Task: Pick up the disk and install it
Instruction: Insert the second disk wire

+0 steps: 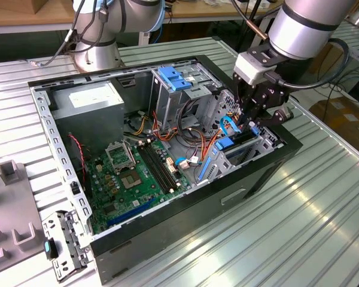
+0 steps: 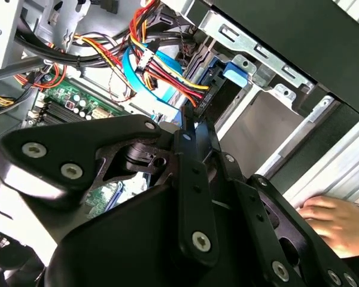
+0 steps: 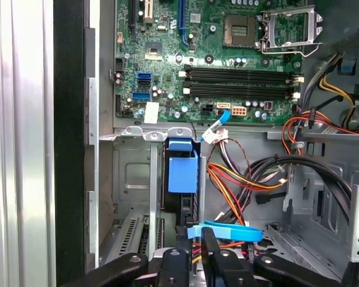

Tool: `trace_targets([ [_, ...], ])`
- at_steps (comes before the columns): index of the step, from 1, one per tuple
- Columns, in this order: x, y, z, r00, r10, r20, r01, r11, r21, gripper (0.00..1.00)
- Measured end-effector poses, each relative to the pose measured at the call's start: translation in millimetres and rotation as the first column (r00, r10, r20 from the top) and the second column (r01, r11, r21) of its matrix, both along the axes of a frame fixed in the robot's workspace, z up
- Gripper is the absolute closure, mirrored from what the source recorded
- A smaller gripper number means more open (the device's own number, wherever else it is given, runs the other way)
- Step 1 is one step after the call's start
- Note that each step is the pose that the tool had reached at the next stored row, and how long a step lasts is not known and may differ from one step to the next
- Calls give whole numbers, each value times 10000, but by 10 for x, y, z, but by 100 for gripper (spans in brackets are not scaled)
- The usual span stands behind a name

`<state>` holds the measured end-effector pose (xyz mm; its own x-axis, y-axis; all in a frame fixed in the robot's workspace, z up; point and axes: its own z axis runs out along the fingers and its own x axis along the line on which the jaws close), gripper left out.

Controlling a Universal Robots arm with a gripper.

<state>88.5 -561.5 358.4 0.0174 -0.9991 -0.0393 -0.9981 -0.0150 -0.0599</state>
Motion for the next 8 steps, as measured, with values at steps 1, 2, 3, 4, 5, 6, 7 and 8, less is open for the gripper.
trace_targets([
  [1, 0, 0, 0, 10000, -1, 0, 1, 10000, 0, 76],
  [2, 0, 1, 2, 10000, 0, 0, 0, 10000, -2, 76],
  [3, 0, 0, 3, 10000, 0, 0, 0, 10000, -3, 78],
  [4, 0, 0, 2, 10000, 0, 0, 0, 10000, -2, 85],
  [5, 0, 0, 2, 10000, -1, 0, 1, 10000, -2, 85],
  [6, 0, 0, 3, 10000, 0, 0, 0, 10000, -2, 89],
  [7, 0, 0, 3, 10000, 0, 0, 0, 10000, -2, 89],
  [8, 0, 0, 3, 10000, 0, 0, 0, 10000, -2, 89],
])
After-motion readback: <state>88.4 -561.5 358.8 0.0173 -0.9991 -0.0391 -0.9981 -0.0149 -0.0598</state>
